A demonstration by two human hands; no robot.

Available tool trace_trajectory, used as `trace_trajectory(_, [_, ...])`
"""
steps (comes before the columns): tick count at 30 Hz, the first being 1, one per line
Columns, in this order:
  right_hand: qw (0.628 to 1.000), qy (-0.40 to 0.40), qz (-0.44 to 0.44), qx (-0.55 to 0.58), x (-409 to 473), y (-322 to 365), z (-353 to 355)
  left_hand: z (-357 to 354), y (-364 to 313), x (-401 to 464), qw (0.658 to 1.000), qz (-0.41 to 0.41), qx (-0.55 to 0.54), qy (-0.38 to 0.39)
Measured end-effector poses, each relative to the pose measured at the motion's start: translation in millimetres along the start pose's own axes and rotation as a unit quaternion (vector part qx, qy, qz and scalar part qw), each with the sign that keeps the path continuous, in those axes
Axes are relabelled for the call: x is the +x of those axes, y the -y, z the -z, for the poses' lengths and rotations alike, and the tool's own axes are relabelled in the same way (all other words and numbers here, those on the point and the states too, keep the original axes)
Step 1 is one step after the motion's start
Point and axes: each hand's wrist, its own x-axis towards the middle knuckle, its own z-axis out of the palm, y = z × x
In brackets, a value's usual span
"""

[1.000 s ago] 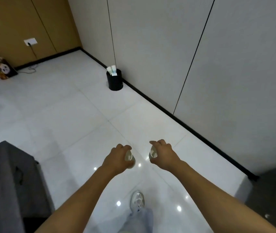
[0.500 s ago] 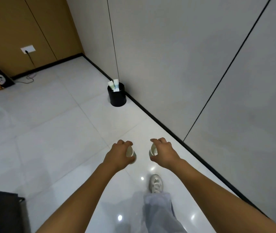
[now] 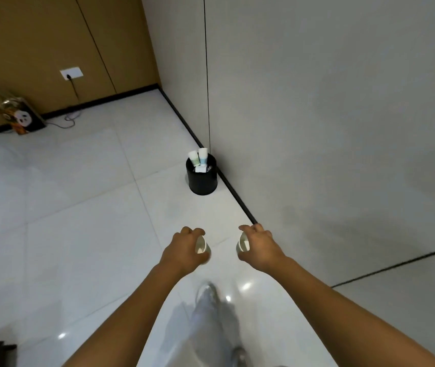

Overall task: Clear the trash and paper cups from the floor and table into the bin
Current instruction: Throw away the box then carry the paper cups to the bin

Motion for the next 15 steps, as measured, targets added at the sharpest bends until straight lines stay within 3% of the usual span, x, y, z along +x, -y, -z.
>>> trace_trajectory(15, [1.000,0.020,-0.001,0.012,332,91,121,153,17,326,1.000,0.009,0.003,-0.007])
